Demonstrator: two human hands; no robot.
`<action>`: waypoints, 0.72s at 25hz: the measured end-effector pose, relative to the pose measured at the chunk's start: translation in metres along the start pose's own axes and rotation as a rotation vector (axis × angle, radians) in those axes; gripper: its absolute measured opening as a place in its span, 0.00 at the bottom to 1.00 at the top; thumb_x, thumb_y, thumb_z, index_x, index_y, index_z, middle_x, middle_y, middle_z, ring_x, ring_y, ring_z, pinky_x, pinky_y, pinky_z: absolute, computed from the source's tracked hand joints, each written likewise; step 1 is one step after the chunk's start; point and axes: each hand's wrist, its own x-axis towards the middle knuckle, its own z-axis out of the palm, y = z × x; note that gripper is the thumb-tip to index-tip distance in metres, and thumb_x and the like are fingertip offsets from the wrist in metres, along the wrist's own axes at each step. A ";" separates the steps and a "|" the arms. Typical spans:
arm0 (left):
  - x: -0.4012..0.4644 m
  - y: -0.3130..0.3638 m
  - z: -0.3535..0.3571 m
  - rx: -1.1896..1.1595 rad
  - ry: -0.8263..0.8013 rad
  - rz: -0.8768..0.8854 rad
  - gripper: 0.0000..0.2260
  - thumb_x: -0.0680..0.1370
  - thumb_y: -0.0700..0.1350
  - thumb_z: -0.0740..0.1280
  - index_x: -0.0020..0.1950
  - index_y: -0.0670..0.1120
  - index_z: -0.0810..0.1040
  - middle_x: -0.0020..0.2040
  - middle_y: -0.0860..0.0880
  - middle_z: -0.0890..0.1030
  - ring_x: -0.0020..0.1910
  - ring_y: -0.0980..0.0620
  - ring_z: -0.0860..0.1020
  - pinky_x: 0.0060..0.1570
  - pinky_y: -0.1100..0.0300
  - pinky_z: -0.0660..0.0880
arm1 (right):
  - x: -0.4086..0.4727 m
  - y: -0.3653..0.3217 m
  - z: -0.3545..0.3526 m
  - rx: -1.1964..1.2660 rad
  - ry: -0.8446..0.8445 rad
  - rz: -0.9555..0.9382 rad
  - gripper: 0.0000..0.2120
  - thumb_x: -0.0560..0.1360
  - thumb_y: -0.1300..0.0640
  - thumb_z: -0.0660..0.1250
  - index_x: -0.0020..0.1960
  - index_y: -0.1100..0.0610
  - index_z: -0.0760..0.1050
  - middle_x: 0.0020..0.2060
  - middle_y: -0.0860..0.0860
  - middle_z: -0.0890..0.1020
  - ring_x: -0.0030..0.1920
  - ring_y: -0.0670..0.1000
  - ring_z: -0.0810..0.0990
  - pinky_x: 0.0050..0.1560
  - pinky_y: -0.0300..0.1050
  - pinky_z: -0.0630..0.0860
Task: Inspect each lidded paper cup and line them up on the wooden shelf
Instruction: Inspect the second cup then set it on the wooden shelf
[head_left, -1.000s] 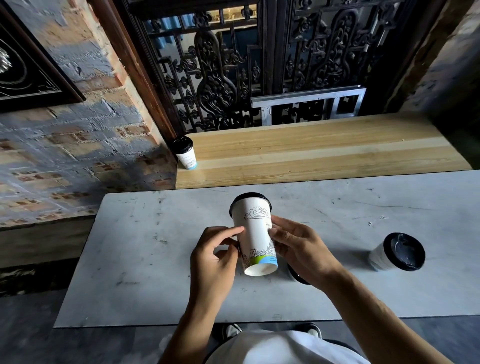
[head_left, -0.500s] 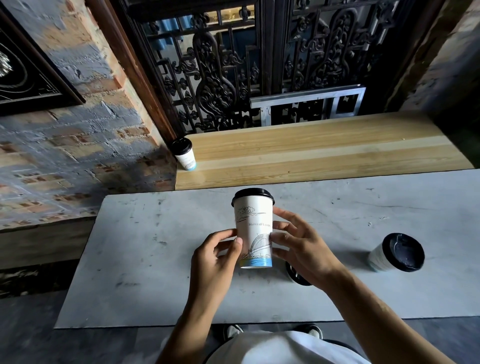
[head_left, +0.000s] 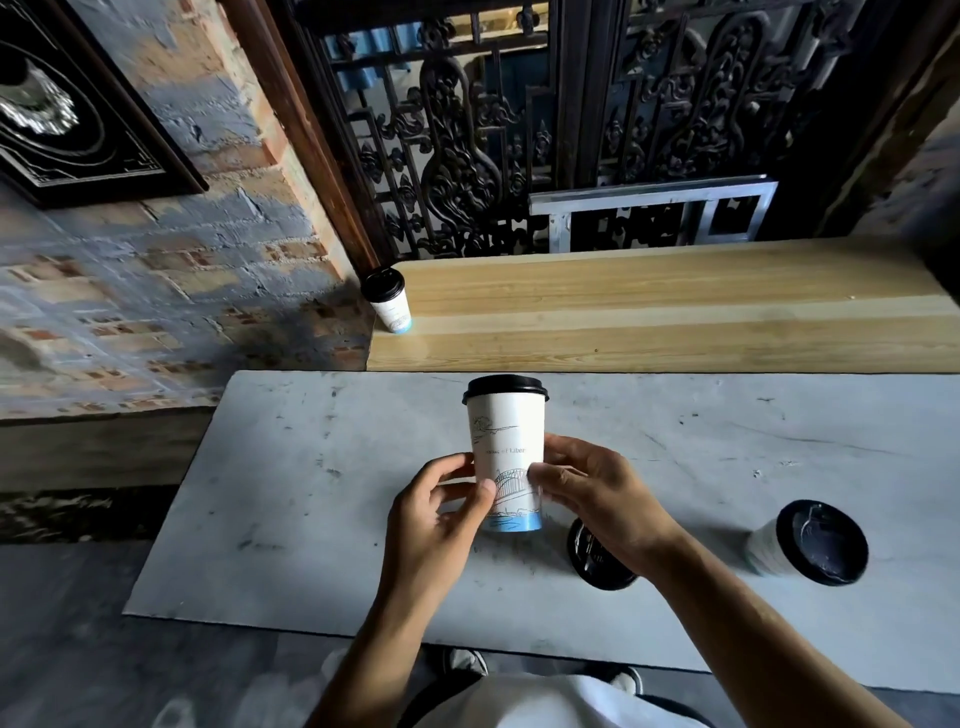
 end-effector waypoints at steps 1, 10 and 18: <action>0.001 -0.001 0.002 0.000 -0.011 -0.017 0.11 0.76 0.41 0.75 0.57 0.47 0.82 0.51 0.52 0.88 0.52 0.55 0.86 0.46 0.67 0.80 | 0.004 -0.002 -0.004 -0.064 -0.013 -0.002 0.13 0.79 0.62 0.70 0.64 0.58 0.82 0.55 0.55 0.89 0.56 0.53 0.87 0.53 0.41 0.81; 0.087 -0.019 0.005 0.048 -0.029 -0.053 0.17 0.75 0.38 0.76 0.61 0.50 0.80 0.58 0.55 0.85 0.55 0.59 0.84 0.48 0.66 0.80 | 0.107 -0.007 -0.021 -0.249 -0.062 0.125 0.27 0.71 0.57 0.79 0.68 0.53 0.75 0.54 0.58 0.87 0.53 0.57 0.87 0.49 0.48 0.84; 0.297 -0.099 0.016 0.005 -0.102 -0.062 0.19 0.71 0.43 0.79 0.57 0.54 0.76 0.55 0.53 0.86 0.56 0.55 0.85 0.51 0.60 0.81 | 0.313 0.033 -0.037 -0.723 -0.015 0.042 0.22 0.70 0.59 0.78 0.63 0.53 0.80 0.55 0.45 0.87 0.54 0.43 0.86 0.54 0.46 0.83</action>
